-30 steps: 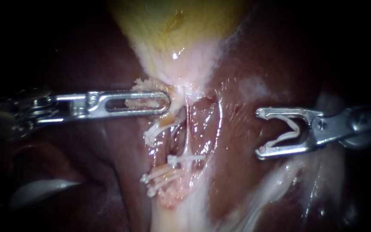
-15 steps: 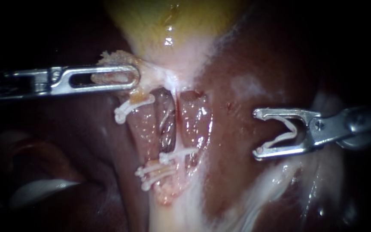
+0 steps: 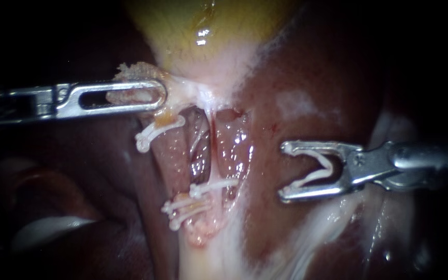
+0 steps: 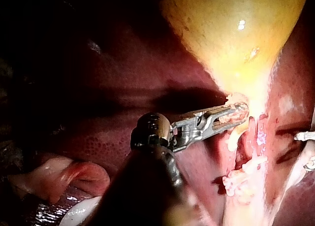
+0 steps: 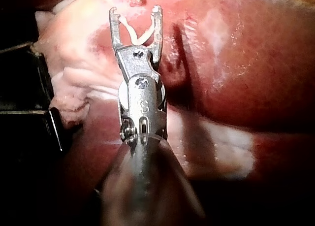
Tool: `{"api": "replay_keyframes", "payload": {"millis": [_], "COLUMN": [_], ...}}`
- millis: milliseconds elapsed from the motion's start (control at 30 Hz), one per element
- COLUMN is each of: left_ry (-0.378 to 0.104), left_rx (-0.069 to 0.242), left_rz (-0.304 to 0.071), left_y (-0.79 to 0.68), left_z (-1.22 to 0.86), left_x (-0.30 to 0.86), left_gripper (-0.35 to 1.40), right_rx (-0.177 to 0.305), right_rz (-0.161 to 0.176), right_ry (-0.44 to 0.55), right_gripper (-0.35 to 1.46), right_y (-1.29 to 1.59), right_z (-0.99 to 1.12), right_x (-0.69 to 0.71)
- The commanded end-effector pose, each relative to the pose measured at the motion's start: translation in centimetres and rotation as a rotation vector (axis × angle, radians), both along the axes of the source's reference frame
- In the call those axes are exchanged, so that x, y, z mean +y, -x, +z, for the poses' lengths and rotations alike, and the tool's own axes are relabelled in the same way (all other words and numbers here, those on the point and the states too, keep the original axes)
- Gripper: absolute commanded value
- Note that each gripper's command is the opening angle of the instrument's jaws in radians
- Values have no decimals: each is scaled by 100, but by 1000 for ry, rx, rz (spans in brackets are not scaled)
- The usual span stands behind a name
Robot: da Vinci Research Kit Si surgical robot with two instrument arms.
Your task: Clipping second clip right tube
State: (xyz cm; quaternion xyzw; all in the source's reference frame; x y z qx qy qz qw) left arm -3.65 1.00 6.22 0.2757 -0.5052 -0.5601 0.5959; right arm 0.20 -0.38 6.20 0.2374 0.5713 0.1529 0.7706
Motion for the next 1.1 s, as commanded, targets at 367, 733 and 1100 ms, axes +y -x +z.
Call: {"api": "replay_keyframes", "payload": {"millis": [367,733,1100], "left_ry": [1,2,3], "left_rx": [1,-2,-4], "left_rz": [-1,2,4], "left_y": [6,9,10], "left_z": [-2,-2,-2], "left_x": [-5,-8,-8], "left_gripper": [-35,-35,-35], "right_rx": [-12,1,39], "right_rz": [31,19,13], "right_ry": [-136,-227,-273], "right_gripper": [49,49,49], "right_y": [-58,-105,-119], "right_z": [42,68,74], "right_x": [-3,-14,-20]}}
